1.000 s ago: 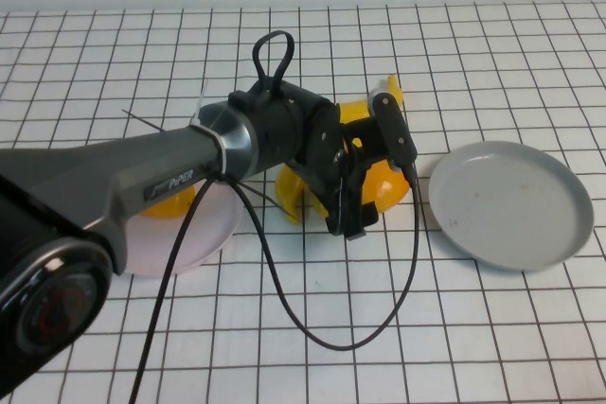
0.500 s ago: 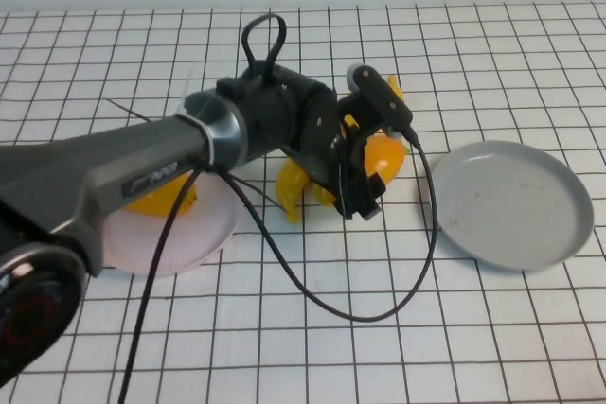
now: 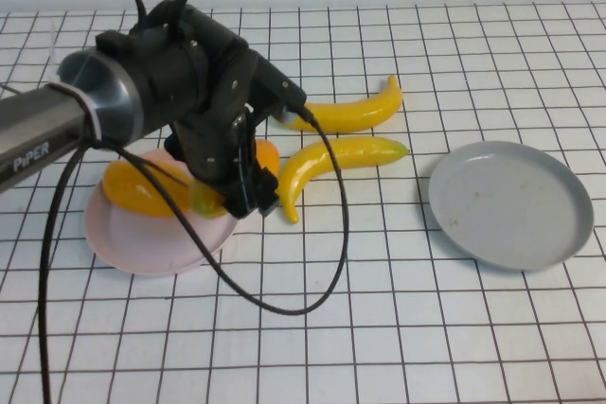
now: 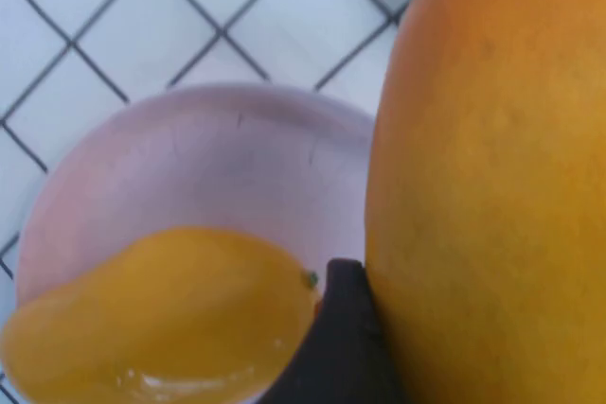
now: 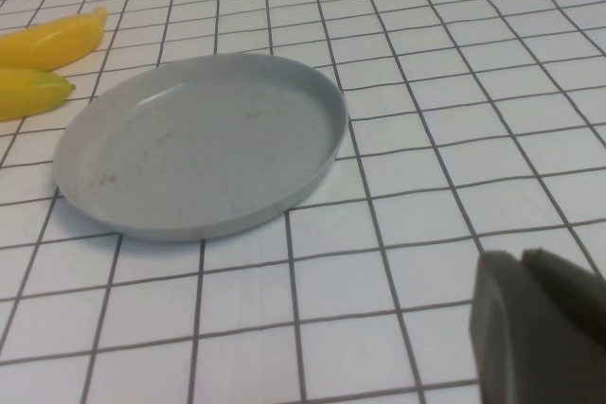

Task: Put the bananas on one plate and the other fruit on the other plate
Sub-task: Put one type of fruit in the left plate, then put another type of fruit in the right plate

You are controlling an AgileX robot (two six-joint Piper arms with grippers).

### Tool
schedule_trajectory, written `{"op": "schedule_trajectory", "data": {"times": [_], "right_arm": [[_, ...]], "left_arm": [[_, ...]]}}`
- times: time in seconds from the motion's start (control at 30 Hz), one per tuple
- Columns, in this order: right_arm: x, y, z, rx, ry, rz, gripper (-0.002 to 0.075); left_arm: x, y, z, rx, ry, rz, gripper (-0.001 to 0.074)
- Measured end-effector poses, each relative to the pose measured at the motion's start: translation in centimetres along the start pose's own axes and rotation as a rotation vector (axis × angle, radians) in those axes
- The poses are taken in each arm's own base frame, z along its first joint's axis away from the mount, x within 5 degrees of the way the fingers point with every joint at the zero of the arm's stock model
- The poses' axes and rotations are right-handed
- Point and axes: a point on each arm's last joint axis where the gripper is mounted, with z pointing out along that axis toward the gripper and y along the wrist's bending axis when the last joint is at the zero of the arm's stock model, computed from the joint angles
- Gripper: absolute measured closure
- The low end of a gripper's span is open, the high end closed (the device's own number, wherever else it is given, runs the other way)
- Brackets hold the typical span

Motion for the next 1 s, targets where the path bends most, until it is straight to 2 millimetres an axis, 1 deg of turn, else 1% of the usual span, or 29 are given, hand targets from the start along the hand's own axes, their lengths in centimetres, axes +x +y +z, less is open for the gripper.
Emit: {"op": "schedule_trajectory", "data": {"times": [0.1,0.2,0.3,0.4,0.43,0.5,0.53,0.57,0.7,0.77,0.83,0.93,1.0], "right_arm": [[0.0,0.0,0.0,0.0,0.0,0.0,0.0742],[0.0,0.0,0.0,0.0,0.0,0.0,0.0742],[0.0,0.0,0.0,0.0,0.0,0.0,0.0742],[0.0,0.0,0.0,0.0,0.0,0.0,0.0743],[0.0,0.0,0.0,0.0,0.0,0.0,0.0742],[0.0,0.0,0.0,0.0,0.0,0.0,0.0742],[0.0,0.0,0.0,0.0,0.0,0.0,0.0742],[0.0,0.0,0.0,0.0,0.0,0.0,0.0743],[0.0,0.0,0.0,0.0,0.0,0.0,0.0742],[0.0,0.0,0.0,0.0,0.0,0.0,0.0742],[0.0,0.0,0.0,0.0,0.0,0.0,0.0742],[0.0,0.0,0.0,0.0,0.0,0.0,0.0742],[0.0,0.0,0.0,0.0,0.0,0.0,0.0742]], "left_arm": [[1.8,0.4,1.4,0.006,0.047,-0.004,0.0204],[3.0,1.0,2.6,0.01,0.065,-0.024,0.0204],[3.9,1.7,3.6,0.027,0.06,-0.069,0.0204],[4.5,2.7,4.2,0.046,0.042,-0.114,0.0201],[4.7,3.1,4.3,0.053,0.037,-0.127,0.0178],[5.1,3.9,4.5,0.067,0.03,-0.152,0.0104],[5.2,4.2,4.5,0.077,0.026,-0.159,0.0086],[5.4,4.5,4.6,0.09,0.02,-0.168,0.0071],[5.7,4.9,4.4,0.119,0.005,-0.178,0.0066],[5.5,4.9,3.6,0.121,-0.025,-0.182,0.0066],[5.3,5.2,2.1,0.113,-0.082,-0.192,0.0066],[4.8,5.2,-1.6,0.133,-0.233,-0.209,0.0066],[4.7,5.0,-5.1,0.152,-0.362,-0.215,0.0066]]}}
